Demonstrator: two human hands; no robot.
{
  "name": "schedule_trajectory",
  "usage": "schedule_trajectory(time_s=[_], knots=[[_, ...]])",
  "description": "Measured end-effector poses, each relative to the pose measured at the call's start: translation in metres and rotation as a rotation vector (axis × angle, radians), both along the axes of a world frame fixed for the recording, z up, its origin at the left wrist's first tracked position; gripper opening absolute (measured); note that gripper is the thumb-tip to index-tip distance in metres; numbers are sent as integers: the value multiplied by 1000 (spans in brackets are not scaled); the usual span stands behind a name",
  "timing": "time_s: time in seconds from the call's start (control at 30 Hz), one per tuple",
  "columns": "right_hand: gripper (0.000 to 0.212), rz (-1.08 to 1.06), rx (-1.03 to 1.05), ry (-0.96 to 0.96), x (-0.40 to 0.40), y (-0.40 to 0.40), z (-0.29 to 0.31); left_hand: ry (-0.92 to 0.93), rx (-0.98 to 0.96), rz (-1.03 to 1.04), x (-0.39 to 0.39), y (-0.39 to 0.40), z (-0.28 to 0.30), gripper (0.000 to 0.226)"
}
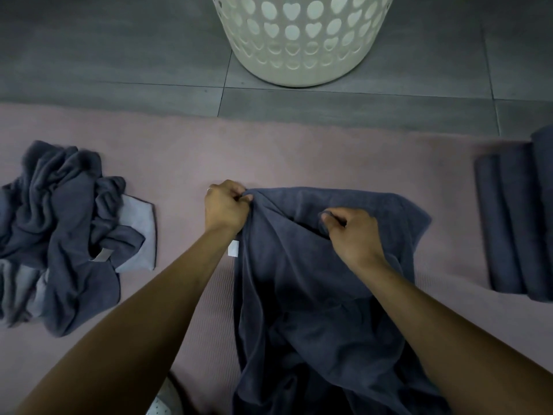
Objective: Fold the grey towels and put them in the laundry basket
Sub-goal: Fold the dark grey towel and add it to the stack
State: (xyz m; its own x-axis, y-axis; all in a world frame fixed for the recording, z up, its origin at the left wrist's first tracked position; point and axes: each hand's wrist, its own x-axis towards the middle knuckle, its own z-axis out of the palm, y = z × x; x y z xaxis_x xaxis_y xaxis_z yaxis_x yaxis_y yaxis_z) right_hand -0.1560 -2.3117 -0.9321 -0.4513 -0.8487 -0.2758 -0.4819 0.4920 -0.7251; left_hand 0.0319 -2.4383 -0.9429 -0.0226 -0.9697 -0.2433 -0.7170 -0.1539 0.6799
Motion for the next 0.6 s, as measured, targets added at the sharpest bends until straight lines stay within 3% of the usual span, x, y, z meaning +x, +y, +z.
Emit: schedule_trajectory(time_s=[0.1, 0.3, 0.5, 0.6], knots=[[32, -22, -19, 38, -9, 2, 5, 29, -92, -97, -13, 19, 13, 13], [13, -177, -32, 134, -53, 29, 23, 103, -96, -353, -68, 61, 30, 7], [22, -14, 406, 178, -122, 52, 19, 54, -42, -501, -113, 79, 27, 7], [13, -114, 238, 218, -137, 57, 22, 38, -20, -512, -119, 84, 21, 10]])
